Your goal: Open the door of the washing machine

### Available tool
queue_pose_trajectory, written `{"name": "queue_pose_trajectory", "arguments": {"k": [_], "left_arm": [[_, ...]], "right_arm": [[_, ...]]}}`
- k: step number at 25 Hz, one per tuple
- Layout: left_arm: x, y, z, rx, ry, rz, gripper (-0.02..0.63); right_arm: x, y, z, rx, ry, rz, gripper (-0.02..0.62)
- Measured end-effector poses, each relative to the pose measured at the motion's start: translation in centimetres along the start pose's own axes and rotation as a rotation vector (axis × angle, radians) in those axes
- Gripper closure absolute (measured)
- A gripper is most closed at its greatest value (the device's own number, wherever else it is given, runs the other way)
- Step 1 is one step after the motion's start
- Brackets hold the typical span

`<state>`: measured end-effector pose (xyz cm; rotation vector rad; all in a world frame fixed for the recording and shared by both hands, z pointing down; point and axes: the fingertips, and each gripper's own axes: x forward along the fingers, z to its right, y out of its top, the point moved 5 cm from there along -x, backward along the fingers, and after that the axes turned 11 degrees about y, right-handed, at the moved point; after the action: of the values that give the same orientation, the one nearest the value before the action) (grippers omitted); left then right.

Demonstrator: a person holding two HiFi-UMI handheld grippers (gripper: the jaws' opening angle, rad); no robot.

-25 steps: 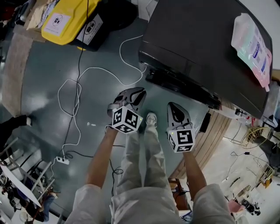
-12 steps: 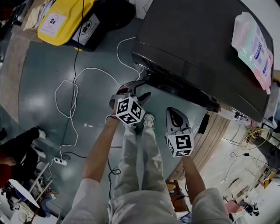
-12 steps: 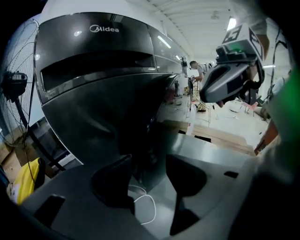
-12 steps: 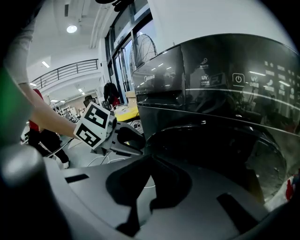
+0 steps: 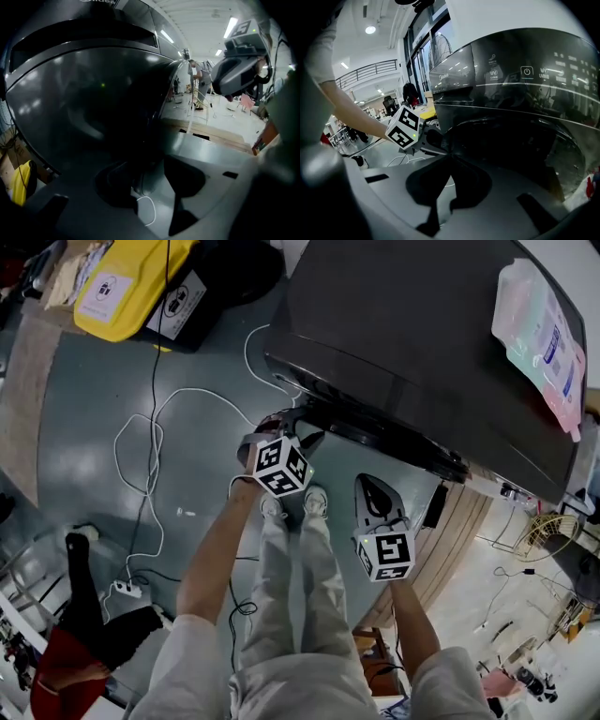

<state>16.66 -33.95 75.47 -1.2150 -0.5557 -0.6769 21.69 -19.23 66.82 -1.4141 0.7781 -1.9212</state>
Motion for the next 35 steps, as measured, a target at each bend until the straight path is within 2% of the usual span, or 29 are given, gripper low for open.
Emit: {"name": "queue_pose_trajectory", "arguments": {"k": [10,35], "left_arm": [[0.0,0.2,0.4,0.028,-0.002,-0.003,0.431],[-0.5,-0.2,1.1,0.028,0.039,-0.013,0.433]], "right_arm": [[-0.3,-0.8,-0.4,0.006,0.008,0.005,0.597],[-1.0,-1.6,-1.9,-0.001,0.038,0.000,0.597]]}}
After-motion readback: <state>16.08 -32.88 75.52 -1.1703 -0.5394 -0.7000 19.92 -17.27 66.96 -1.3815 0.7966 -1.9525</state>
